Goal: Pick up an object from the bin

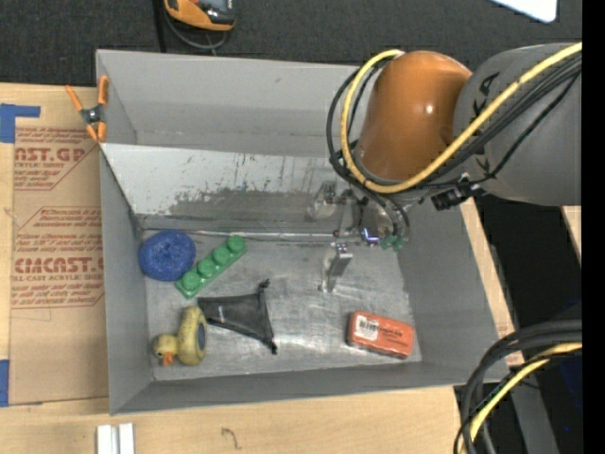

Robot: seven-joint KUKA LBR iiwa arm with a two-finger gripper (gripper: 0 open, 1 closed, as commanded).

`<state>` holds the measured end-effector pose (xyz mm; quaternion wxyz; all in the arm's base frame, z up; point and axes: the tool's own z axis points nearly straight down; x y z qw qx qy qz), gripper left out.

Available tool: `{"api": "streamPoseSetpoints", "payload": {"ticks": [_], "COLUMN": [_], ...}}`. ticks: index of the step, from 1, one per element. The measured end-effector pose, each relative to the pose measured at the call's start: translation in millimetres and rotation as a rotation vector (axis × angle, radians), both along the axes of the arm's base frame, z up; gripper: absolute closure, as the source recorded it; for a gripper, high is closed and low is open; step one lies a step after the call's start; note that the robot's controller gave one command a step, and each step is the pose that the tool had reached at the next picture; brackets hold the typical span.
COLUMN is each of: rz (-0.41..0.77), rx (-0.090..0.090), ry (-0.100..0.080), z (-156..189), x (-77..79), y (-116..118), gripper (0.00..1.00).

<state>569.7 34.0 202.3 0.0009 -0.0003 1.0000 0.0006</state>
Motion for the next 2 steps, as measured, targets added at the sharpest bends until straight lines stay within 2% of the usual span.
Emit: {"api": "streamPoseSetpoints", "payload": {"ticks": [1, 2], "rz": [0.000, 0.049], "rx": [0.000, -0.003], "ry": [0.000, -0.006], "z": [0.0, -9.6], "x": [0.0, -5.1], "y": [0.0, 12.1], "gripper": [0.00, 0.00]}}
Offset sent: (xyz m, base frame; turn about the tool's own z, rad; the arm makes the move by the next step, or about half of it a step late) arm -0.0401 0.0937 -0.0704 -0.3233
